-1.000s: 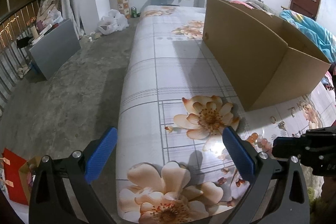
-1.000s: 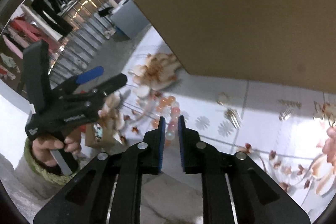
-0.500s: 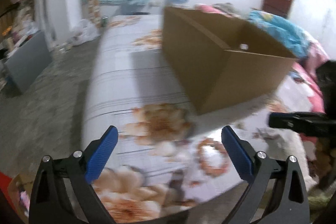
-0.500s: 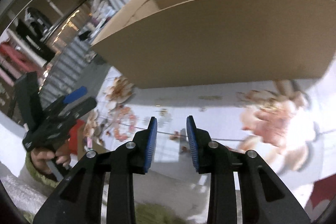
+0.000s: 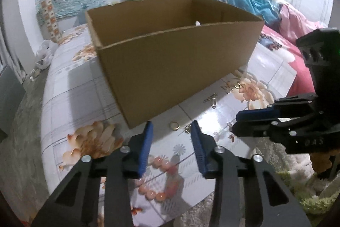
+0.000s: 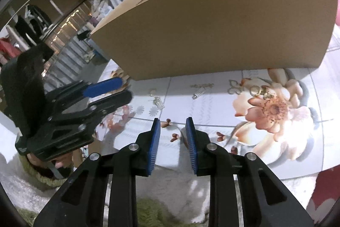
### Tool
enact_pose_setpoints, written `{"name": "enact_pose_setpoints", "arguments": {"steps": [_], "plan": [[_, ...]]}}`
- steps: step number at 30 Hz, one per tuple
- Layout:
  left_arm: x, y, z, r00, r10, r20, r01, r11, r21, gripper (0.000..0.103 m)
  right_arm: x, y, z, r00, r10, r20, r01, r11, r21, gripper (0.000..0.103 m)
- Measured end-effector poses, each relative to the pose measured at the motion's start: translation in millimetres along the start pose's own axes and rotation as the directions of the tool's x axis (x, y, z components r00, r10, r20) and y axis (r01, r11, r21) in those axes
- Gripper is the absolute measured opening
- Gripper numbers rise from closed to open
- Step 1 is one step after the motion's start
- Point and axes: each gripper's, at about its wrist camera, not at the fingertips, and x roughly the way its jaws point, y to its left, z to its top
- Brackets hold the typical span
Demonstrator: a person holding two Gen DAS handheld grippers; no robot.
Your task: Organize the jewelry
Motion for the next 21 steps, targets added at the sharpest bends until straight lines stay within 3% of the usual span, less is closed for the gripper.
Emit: {"name": "enact_pose_setpoints", "arguments": {"steps": [5,11,21], "plan": [[17.5,-4.3,1.5,0.999,0.005,-0.052,-0.004,1.000,0.031,0.017,4.8,-1.1,3.3,1.000,0.015,0.002,-0.015,1.000,-0.003,0.024],[32.1,-5.8,3.1,0.995,0.013,-0.096,-0.009,0.999,0.048,0.016,7.7,-6.0,7.0,1.000,0.024,0.001,-0.024,1.000,0.001,0.024],[34.8,-7.8,8.0,0.995,0.014,-0.095,-0.007,0.997,0.079,0.016,9.4,-6.4,9.4,0.999,0.034,-0.006,-0.034,0.999,-0.003,0.023]]}}
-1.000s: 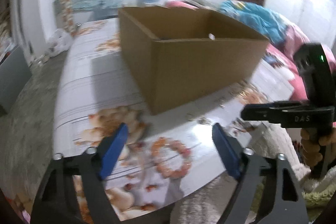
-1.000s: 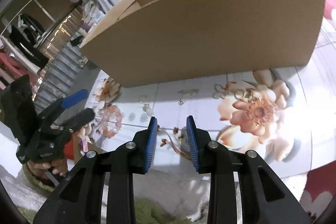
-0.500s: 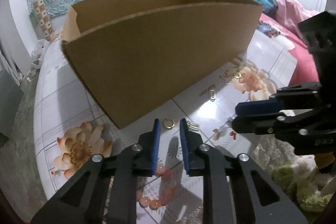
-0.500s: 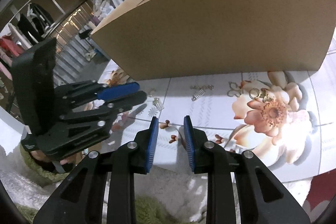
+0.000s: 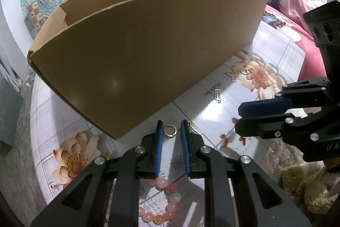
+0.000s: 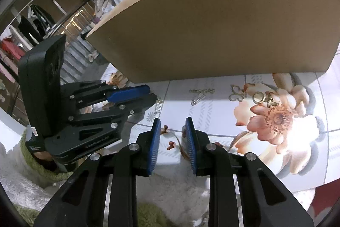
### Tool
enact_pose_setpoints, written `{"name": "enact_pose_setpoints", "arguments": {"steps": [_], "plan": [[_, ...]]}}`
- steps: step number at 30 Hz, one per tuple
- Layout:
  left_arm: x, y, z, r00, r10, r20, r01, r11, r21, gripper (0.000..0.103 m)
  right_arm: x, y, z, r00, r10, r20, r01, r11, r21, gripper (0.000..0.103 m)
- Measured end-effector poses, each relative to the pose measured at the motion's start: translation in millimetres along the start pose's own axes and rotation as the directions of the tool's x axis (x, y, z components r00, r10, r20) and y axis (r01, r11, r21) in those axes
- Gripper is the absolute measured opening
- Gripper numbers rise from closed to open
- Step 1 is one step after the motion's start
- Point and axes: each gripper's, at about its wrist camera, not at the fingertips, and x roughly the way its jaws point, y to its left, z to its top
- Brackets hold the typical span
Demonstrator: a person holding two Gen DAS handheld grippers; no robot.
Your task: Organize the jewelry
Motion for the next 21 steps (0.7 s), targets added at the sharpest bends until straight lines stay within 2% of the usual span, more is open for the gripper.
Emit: {"name": "enact_pose_setpoints", "arguments": {"steps": [4,10,12,21], "plan": [[2.0,-1.9,-0.5,1.000,0.001,0.010,-0.001,1.000,0.006,0.011,-0.1,1.8,0.4,1.000,-0.001,0.004,0.001,1.000,-0.004,0.022],[0.2,2.4,-2.8,1.000,-0.017,0.022,0.017,1.000,-0.008,0.010,-0.1,5.1,-0.8,1.000,-0.009,0.011,0.009,1.000,-0.014,0.022],[-2.0,5.4,-4.2,0.999,-0.022,0.028,0.022,1.000,-0.016,0.000,-0.7,8.2,-0.8,1.000,-0.017,0.018,0.018,0.999,-0.026,0.022],[-9.7,14.8,-11.5,0.999,-0.036,0.034,0.039,0.997,-0.071,0.000,6.1,26.2,1.0,0.999,-0.034,0.023,0.036,0.994,-0.105,0.022]]}}
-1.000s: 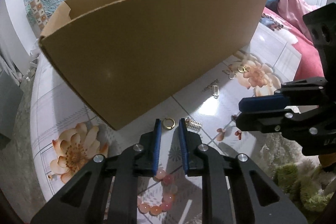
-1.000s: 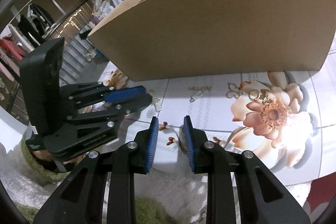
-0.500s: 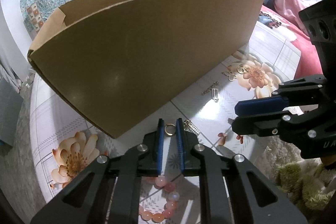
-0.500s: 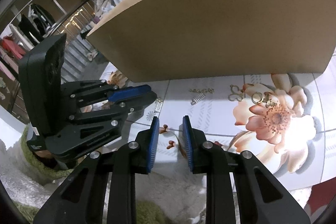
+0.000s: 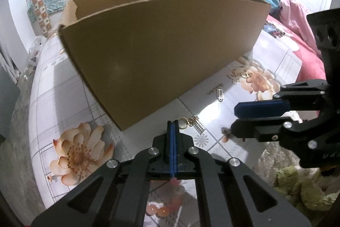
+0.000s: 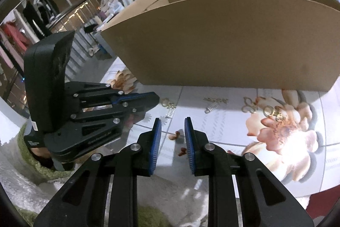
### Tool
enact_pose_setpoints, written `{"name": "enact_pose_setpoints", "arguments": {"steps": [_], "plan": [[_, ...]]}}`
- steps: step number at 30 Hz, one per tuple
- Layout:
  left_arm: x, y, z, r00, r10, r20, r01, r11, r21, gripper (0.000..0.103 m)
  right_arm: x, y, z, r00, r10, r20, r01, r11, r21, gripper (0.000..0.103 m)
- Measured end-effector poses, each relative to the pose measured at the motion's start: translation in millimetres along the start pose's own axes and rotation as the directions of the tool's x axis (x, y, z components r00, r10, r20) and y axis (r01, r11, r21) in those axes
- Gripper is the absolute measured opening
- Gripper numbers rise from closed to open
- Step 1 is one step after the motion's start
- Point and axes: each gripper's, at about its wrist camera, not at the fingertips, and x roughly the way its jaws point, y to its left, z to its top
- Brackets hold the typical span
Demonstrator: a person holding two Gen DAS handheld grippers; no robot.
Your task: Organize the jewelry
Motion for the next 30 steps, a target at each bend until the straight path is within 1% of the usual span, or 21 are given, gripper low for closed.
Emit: {"name": "enact_pose_setpoints", "arguments": {"steps": [6,9,15,18,21,23,24,25,30], "plan": [[-7.5,0.2,-1.5,1.000,-0.008,0.019,0.008,1.000,-0.001,0.000,5.6,1.2,2.3,1.000,-0.024,-0.001,0.024,0.999,-0.034,0.022],[-8.6,-0.9,-1.9,1.000,0.017,0.023,-0.018,1.000,0.018,0.000,9.2,6.9,3.7,0.999,-0.050,0.004,0.050,0.995,-0.085,0.023],[-9.4,2.5,-2.9,0.999,0.034,0.027,-0.034,0.999,0.014,0.000,26.2,16.7,8.4,0.994,-0.113,0.004,0.112,0.976,-0.188,0.024],[-9.4,3.7,-3.9,0.999,0.033,0.027,-0.033,0.999,0.007,0.000,33.1,22.0,9.1,0.993,-0.120,-0.001,0.117,0.970,-0.215,0.024],[-8.9,4.6,-4.6,0.999,0.028,0.027,-0.028,1.000,0.000,0.000,40.6,28.1,6.7,0.987,-0.160,-0.002,0.154,0.956,-0.249,0.021],[-8.2,4.2,-4.1,0.999,0.025,0.028,-0.025,1.000,-0.002,0.000,42.2,32.3,5.1,0.980,-0.200,0.007,0.194,0.941,-0.276,0.016],[-8.1,4.5,-4.2,0.999,0.023,0.028,-0.023,1.000,-0.003,0.000,43.2,31.5,7.1,0.979,-0.205,0.004,0.198,0.940,-0.277,0.007],[-8.2,4.7,-4.2,0.999,0.021,0.030,-0.021,1.000,-0.003,0.000,42.6,29.8,7.0,0.980,-0.197,-0.005,0.189,0.946,-0.265,0.004],[-8.4,4.1,-4.6,0.999,0.011,0.035,-0.011,1.000,0.000,0.000,37.2,27.2,5.2,0.979,-0.204,-0.021,0.194,0.953,-0.234,0.002]]}}
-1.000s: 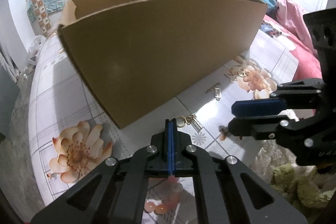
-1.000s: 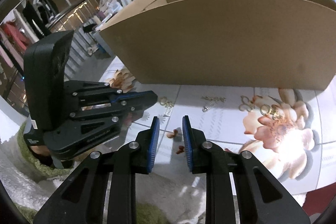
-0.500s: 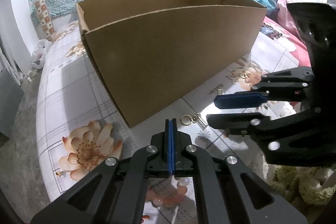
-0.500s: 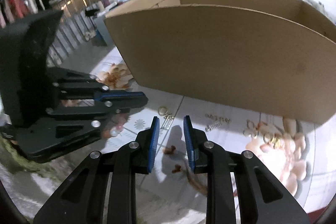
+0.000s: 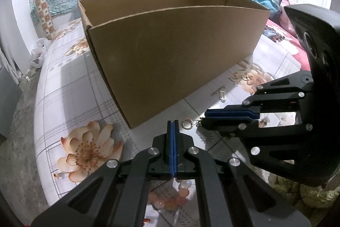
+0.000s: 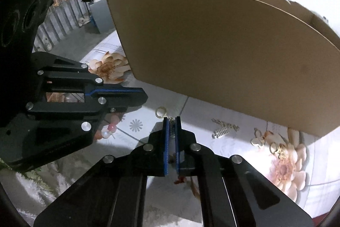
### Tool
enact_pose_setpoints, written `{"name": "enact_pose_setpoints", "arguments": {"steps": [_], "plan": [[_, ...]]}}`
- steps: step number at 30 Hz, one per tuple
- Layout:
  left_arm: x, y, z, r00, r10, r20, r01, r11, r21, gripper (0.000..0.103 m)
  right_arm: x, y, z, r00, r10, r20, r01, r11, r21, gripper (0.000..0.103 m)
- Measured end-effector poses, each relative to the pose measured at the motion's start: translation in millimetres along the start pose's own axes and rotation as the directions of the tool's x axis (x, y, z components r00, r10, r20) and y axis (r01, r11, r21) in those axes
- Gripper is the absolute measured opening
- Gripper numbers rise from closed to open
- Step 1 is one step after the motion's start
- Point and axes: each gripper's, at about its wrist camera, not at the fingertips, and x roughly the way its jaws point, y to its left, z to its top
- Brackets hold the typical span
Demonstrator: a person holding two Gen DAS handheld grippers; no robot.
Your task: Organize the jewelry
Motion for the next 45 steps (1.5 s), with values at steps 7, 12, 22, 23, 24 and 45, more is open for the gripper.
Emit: {"name": "enact_pose_setpoints", "arguments": {"steps": [7,12,22,23,24,45], "plan": [[-1.5,0.3,0.8,1.000,-0.023,0.011,0.023,1.000,-0.006,0.000,-15.0,-17.4,-8.7,1.000,0.015,0.019,-0.017,0.996,0.090,0.000],[-2.0,-4.8,3.2,0.999,-0.039,0.017,0.039,0.999,0.005,0.005,-29.0,-28.4,-13.3,0.998,0.031,0.051,-0.038,0.989,0.146,0.000],[11.5,-16.2,5.7,0.999,-0.033,-0.034,0.037,0.990,0.137,0.020,-44.4,-47.6,-19.9,0.988,0.124,0.096,-0.143,0.962,0.232,0.000],[13.1,-17.6,6.4,0.999,-0.034,-0.041,0.040,0.988,0.150,0.020,-45.2,-48.5,-21.0,0.987,0.125,0.098,-0.145,0.962,0.231,0.000],[15.5,-19.2,7.1,0.998,-0.034,-0.053,0.042,0.986,0.163,0.020,-44.9,-51.4,-20.6,0.987,0.127,0.099,-0.147,0.962,0.231,0.000],[13.1,-30.3,8.7,0.999,-0.032,-0.025,0.037,0.977,0.208,0.010,-57.0,-55.0,-24.4,0.984,0.111,0.136,-0.141,0.960,0.241,0.000]]}}
